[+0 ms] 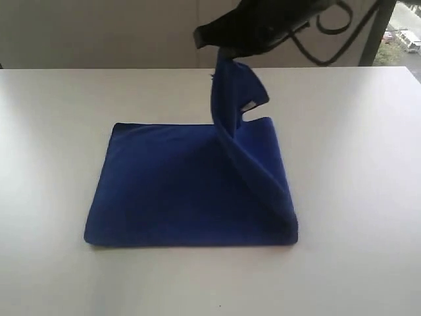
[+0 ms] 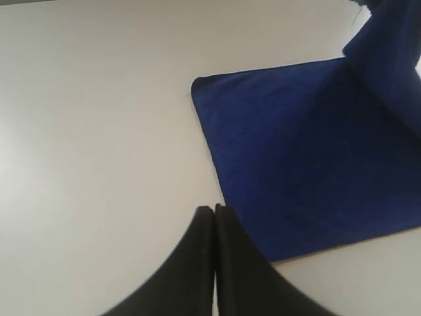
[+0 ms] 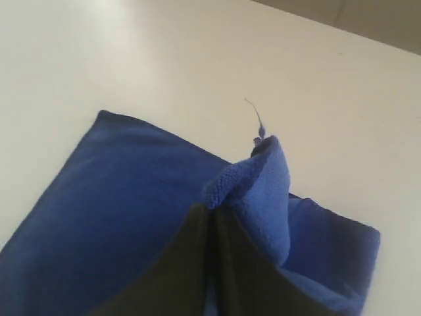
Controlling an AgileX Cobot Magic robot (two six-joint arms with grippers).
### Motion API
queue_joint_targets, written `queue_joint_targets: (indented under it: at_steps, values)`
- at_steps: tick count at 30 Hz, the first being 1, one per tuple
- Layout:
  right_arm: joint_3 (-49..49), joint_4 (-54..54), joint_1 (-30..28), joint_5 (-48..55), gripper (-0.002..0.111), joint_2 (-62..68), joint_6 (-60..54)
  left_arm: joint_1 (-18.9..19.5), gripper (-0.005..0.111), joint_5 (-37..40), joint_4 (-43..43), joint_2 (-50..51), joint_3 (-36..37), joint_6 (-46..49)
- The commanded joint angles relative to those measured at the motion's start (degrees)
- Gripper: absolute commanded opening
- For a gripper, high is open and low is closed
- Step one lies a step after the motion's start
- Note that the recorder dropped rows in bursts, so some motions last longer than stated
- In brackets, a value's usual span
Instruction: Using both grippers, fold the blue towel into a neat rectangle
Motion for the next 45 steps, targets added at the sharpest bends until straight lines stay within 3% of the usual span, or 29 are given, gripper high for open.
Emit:
queue_joint_targets:
  at_steps: [1, 12, 23, 34, 45]
  values:
    - [-0.43, 0.06, 4.97, -4.90, 0.000, 3.49, 0.62, 0.01, 0.000, 0.02, -0.51, -0.48, 0.20, 0.00]
    - [-1.43, 0.06, 15.87, -16.06, 0.000, 16.82, 1.06, 0.01, 0.000, 0.02, -0.51, -0.48, 0.20, 0.00]
    - [-7.50, 0.51, 20.99, -21.69, 0.000, 28.03, 1.47, 0.01, 0.000, 0.02, -0.51, -0.48, 0.20, 0.00]
    - [-9.40, 1.34, 21.46, -22.32, 0.000, 29.32, 1.47, 0.01, 0.000, 0.02, -0.51, -0.48, 0.20, 0.00]
    - [-9.40, -0.78, 14.54, -10.47, 0.000, 15.55, 3.05, 0.01, 0.000, 0.02, -0.51, -0.48, 0.20, 0.00]
